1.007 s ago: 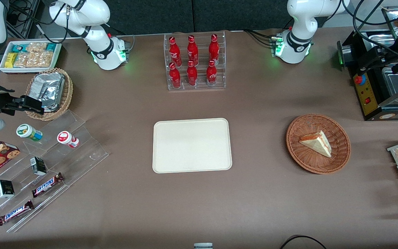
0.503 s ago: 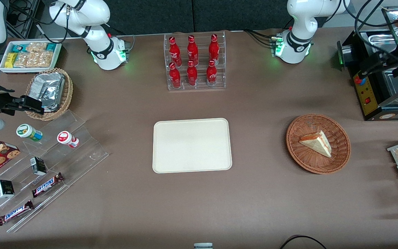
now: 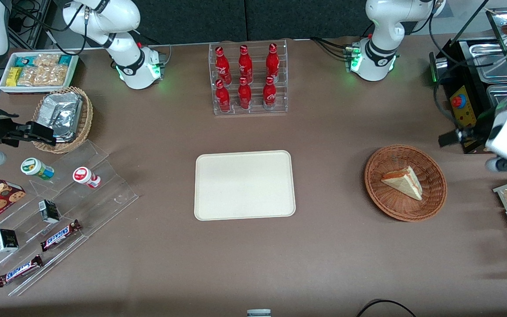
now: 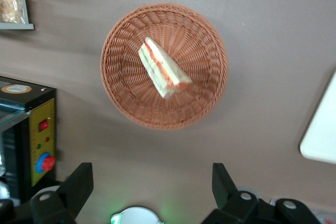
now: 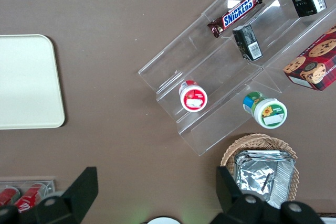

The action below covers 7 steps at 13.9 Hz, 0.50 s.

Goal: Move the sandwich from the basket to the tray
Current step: 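Move the open left gripper down over the wrapped sandwich in the basket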

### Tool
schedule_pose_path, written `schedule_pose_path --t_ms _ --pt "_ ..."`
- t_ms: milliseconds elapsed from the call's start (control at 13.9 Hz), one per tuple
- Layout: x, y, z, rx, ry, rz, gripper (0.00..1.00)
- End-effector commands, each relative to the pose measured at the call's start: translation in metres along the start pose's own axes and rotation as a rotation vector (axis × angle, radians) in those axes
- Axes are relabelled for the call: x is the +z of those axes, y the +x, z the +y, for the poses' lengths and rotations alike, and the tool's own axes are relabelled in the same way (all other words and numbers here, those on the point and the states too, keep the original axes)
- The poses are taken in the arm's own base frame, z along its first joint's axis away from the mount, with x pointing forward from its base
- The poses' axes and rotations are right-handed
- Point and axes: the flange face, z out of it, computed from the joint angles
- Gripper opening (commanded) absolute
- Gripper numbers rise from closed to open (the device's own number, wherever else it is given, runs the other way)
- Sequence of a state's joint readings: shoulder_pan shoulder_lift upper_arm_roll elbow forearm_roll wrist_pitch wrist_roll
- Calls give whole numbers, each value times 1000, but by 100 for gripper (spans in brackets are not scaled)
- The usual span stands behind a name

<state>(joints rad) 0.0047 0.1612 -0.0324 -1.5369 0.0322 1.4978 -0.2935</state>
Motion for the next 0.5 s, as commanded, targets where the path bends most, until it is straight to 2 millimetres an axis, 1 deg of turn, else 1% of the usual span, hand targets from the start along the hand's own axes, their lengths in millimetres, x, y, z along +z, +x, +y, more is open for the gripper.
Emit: schedule_pose_path --t_ms 0,72,144,288,359,431 --pt "36 6 -3 -222 6 13 100" --pt "53 11 -1 -312 1 30 100" --pt "64 14 0 -372 -14 54 100" --pt "91 20 -6 -499 -36 76 100" --pt "107 20 -5 -562 -54 96 100" --pt "126 17 -6 -584 -59 103 100"
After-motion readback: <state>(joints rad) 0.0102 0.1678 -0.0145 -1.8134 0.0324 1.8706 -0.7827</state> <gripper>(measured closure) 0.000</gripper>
